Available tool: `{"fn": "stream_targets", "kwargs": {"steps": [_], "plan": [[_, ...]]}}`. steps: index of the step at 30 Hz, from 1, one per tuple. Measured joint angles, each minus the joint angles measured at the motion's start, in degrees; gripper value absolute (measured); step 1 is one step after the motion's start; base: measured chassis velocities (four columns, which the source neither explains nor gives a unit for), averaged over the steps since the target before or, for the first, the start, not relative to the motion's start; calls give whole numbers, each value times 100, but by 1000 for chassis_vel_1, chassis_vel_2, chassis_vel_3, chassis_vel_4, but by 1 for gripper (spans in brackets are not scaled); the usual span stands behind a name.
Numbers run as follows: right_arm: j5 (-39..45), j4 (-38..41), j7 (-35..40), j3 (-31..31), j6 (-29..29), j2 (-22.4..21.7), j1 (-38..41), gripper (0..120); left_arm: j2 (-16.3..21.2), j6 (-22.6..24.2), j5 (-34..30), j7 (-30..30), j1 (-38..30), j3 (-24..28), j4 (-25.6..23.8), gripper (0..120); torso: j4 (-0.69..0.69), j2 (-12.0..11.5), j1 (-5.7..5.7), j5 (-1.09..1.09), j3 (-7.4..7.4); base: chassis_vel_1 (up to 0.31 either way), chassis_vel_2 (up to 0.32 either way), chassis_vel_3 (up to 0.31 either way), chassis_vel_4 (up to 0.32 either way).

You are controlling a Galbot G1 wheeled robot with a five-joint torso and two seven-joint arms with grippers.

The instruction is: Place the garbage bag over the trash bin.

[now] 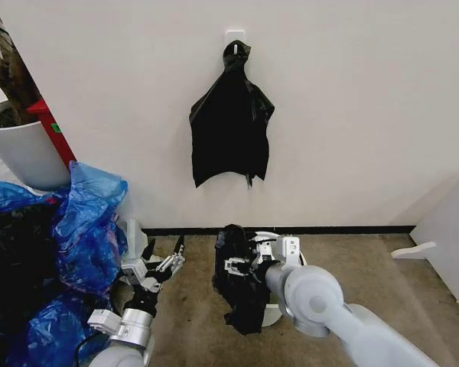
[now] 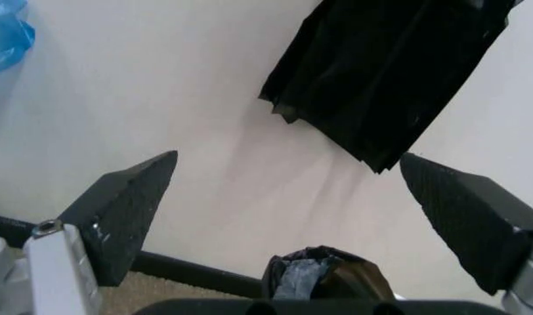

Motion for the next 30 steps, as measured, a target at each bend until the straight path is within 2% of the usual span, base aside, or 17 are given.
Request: {"fn": "stream_targets", "kwargs": {"steps": [4,7,8,12,13,17,19,24,30], "plan": [[-42,-149,-24,-29,-5,68,74,75,-11,-8,-3,5,38,-9,-62,100,1,0,0,0,0,0,0,0,0],[-120,-183,-38,-56,12,68,80,68,-12,-8,-3,6,51,-12,-91,100,1,0,0,0,0,0,0,0,0],[-168,-198,-44,-72,28,60,80,60,-12,-9,-3,9,66,-12,-121,100,1,0,0,0,0,0,0,0,0],[-203,-222,-44,-67,39,29,39,44,-11,-10,-3,17,75,-2,-139,100,1,0,0,0,0,0,0,0,0],[-203,-222,-44,-67,39,29,39,44,-11,-10,-3,17,75,-2,-139,100,1,0,0,0,0,0,0,0,0],[-265,-239,-42,-24,66,-34,9,27,-18,-10,0,33,75,25,-139,100,0,0,0,0,0,0,0,0,0],[-272,-240,-40,-16,72,-43,6,25,-20,-10,2,38,78,29,-139,100,0,0,0,0,0,0,0,0,0],[-310,-183,-19,87,122,-156,-55,1,-39,-9,31,84,91,81,-102,100,1,0,0,1,0,0,0,0,0],[-284,133,51,188,194,-436,-53,0,-6,86,185,262,54,136,96,100,0,0,0,0,0,0,0,0,0]]}}
